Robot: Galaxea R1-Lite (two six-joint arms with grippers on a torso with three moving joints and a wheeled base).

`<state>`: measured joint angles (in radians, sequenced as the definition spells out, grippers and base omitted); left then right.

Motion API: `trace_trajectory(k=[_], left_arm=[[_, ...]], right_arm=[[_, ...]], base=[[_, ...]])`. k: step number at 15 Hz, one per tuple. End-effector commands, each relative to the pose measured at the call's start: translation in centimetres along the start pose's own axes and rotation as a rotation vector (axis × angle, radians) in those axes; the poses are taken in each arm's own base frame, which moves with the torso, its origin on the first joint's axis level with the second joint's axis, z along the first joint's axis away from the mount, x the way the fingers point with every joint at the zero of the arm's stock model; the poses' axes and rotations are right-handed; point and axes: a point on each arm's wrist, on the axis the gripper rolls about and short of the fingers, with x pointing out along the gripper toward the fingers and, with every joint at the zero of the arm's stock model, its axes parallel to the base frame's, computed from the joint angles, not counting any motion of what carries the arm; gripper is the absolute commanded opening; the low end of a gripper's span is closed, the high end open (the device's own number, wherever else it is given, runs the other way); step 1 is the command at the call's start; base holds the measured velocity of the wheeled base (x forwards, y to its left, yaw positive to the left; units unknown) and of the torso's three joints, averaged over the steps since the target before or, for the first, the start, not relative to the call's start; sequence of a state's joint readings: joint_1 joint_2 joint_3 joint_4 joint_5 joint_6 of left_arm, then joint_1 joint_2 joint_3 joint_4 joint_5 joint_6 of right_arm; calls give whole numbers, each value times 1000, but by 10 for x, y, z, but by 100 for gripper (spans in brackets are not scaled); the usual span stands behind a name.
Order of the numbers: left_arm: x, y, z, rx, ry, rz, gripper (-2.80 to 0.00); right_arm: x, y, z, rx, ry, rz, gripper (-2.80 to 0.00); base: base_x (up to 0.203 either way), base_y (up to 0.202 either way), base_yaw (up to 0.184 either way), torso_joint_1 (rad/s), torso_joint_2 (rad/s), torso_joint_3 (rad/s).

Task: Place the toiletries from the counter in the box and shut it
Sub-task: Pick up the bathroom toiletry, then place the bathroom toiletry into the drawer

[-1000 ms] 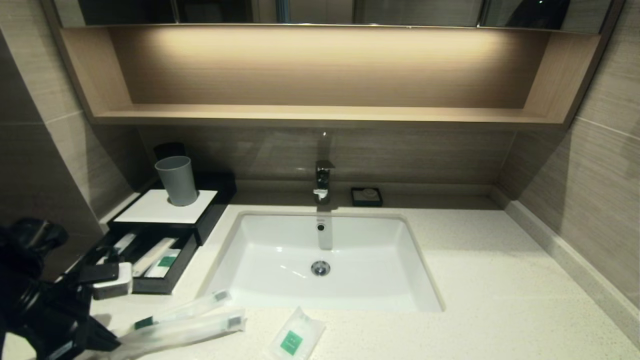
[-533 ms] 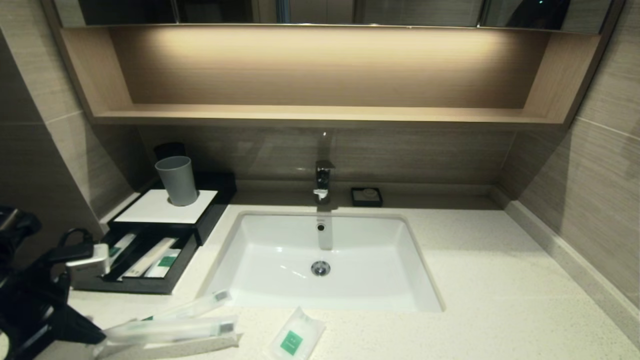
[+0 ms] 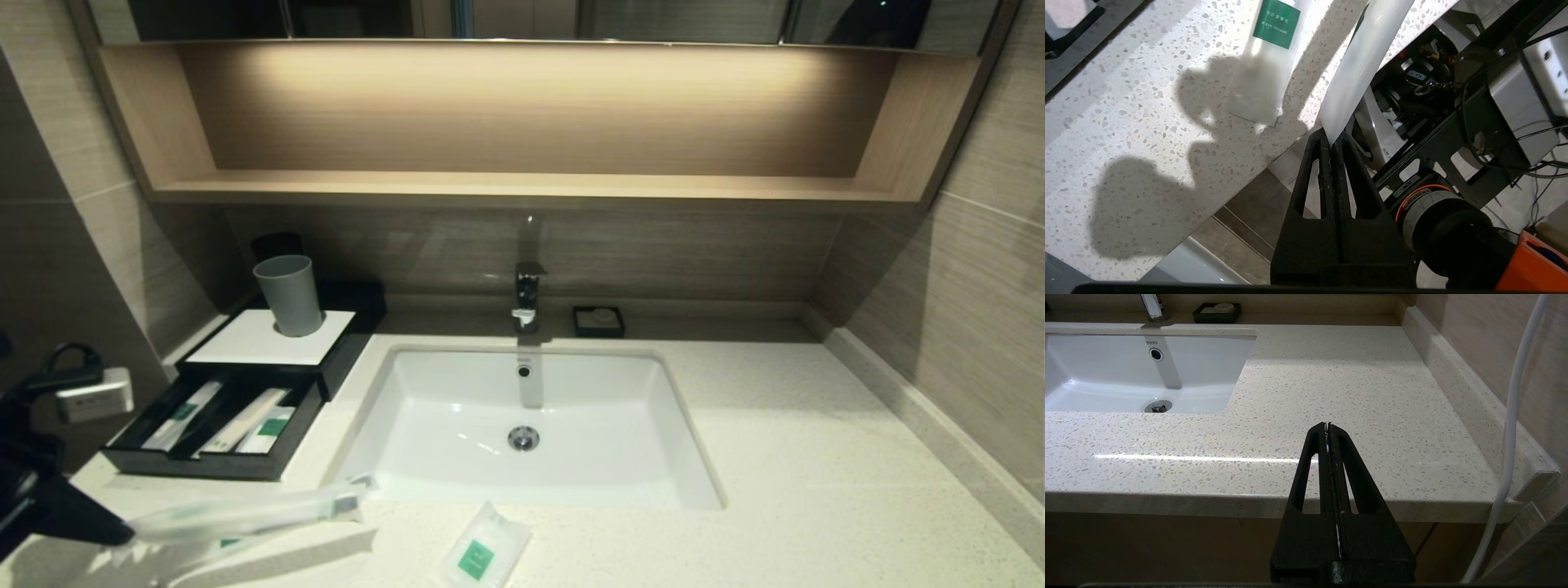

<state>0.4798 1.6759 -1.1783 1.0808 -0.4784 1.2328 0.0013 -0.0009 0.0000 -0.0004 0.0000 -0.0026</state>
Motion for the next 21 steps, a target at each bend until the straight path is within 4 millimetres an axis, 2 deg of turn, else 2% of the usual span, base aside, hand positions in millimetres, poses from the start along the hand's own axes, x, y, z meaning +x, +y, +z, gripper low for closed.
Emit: trace_trajectory(k=[1,4,11,17,21], left_arm=[[-11,10,4,-50,-16,-1,-280],[-28,16,15,-206,-33,-16,-280],[-55,11,27,-519,-102,26,-280],[-82,-9,12,-605,-200,110,-280],[-80,2,11,-604,-222,105,-280]], right_arm=[[0,0,0,0,1,0,-280],[0,0,0,0,1,0,-280],[0,0,0,0,3,0,-280],[0,0,0,0,3,0,-280],[0,0,0,0,1,0,-280]], base=[[0,0,0,0,0,0],[0,0,0,0,0,0],[0,0,0,0,0,0],[0,0,0,0,0,0],[0,0,0,0,0,0]])
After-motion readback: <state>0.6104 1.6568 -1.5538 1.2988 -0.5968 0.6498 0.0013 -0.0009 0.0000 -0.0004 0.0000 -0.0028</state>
